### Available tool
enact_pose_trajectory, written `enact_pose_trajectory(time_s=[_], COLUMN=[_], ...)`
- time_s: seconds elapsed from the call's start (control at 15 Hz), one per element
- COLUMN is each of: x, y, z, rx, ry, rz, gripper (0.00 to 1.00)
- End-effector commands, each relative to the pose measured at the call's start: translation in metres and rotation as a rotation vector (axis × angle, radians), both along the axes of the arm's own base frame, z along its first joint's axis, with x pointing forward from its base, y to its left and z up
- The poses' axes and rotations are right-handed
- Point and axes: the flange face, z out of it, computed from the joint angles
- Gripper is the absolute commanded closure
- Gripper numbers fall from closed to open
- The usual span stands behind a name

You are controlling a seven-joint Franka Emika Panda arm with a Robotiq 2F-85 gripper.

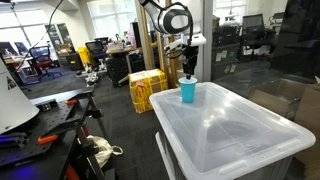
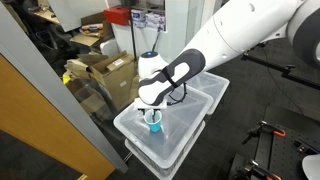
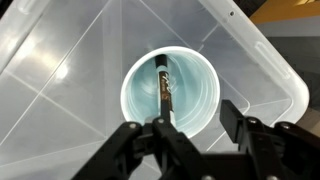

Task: Take the marker out of the light blue cup

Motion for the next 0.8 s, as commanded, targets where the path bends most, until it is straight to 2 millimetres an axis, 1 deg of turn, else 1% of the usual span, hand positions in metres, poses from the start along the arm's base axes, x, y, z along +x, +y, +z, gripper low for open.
enact_pose_trajectory(time_s=[0.0, 0.27, 0.47, 0.53, 0.6, 0.67, 0.73], x=[0.0063, 0.0060, 0.0043, 0.0039, 0.0035, 0.0031, 0.0026], y=[-0.0002, -0.0002, -0.0006, -0.0007, -0.0009, -0.0009, -0.0010], z=[-0.0014, -0.0049, -0.0073, -0.0077, -0.0081, -0.0085, -0.0089], rx=[0.022, 0.026, 0.030, 0.031, 0.032, 0.034, 0.035], ry=[0.003, 0.006, 0.006, 0.004, 0.002, 0.001, 0.001], rz=[-0.039, -0.045, -0.052, -0.054, -0.057, -0.058, -0.060], gripper=[0.47, 0.49, 0.56, 0.56, 0.58, 0.57, 0.60])
